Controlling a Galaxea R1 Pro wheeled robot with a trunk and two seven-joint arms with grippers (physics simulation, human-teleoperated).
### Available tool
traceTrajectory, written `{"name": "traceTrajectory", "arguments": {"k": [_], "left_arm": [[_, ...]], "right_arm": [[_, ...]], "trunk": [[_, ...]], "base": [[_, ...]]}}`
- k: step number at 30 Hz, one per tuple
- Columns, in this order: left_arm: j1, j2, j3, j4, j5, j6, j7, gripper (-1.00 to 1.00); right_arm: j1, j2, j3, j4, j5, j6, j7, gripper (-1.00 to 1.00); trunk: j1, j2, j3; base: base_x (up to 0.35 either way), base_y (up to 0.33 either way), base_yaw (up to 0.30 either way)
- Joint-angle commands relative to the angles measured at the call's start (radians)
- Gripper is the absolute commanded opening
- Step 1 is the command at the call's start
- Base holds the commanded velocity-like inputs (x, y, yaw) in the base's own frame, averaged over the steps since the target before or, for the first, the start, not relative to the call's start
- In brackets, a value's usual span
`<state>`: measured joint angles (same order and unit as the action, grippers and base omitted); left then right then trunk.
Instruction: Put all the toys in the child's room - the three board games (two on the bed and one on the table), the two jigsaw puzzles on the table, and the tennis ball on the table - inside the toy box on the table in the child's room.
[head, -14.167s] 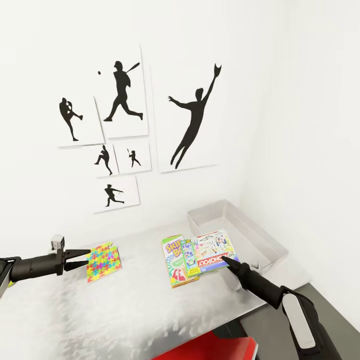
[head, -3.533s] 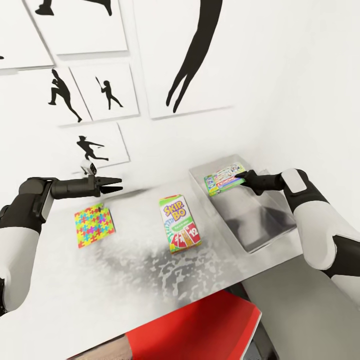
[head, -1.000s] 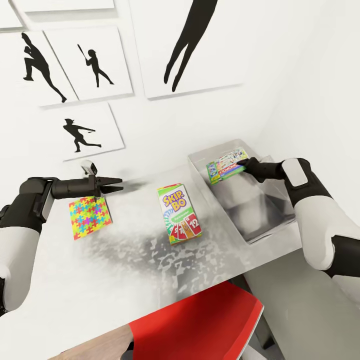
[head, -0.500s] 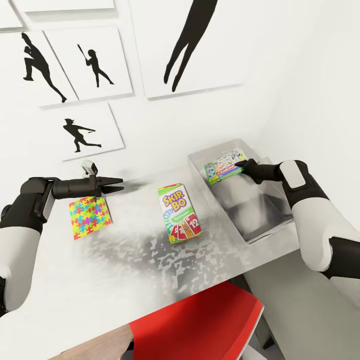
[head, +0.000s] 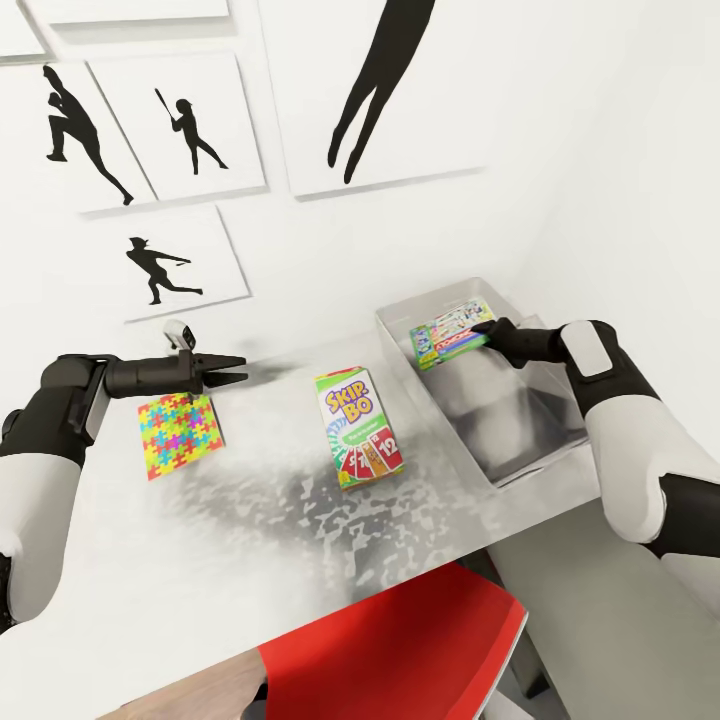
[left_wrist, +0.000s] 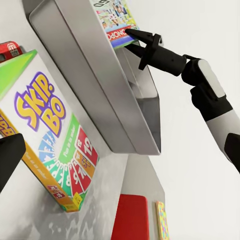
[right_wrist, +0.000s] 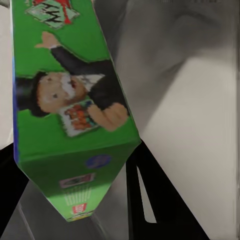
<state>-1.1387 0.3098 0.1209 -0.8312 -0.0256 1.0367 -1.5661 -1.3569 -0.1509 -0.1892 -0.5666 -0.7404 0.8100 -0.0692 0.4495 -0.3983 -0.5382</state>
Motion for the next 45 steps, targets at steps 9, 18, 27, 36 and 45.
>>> {"name": "traceTrajectory", "arguments": {"k": [9,18,27,36,45], "left_arm": [[-0.001,0.0,0.0,0.0,-0.003,0.011,-0.005,1.0],[-0.001,0.0,-0.001,0.0,-0.003,0.011,-0.005,1.0],[0.0,0.0,-0.001,0.0,-0.003,0.011,-0.005,1.0],[-0.001,0.0,-0.001,0.0,-0.003,0.011,-0.005,1.0],[-0.001,0.002,-0.001,0.0,-0.004,0.011,-0.005,1.0]], "right_arm": [[-0.008,-0.003,-0.003,0.003,-0.01,0.006,-0.009,-1.0],[-0.009,-0.001,-0.003,0.007,-0.01,0.006,-0.009,1.0],[-0.008,-0.001,-0.003,0.007,-0.01,0.006,-0.009,1.0],[-0.008,-0.001,-0.004,0.002,-0.011,0.006,-0.006,1.0],[-0.008,0.004,-0.004,0.0,-0.011,0.005,-0.007,1.0]], "trunk": [[0.001,-0.002,-0.001],[0.001,-0.002,-0.001],[0.001,-0.002,-0.001],[0.001,-0.002,-0.001],[0.001,-0.002,-0.001]], "base": [[0.0,0.0,0.0],[0.0,0.0,0.0],[0.0,0.0,0.0],[0.0,0.0,0.0],[0.0,0.0,0.0]]}}
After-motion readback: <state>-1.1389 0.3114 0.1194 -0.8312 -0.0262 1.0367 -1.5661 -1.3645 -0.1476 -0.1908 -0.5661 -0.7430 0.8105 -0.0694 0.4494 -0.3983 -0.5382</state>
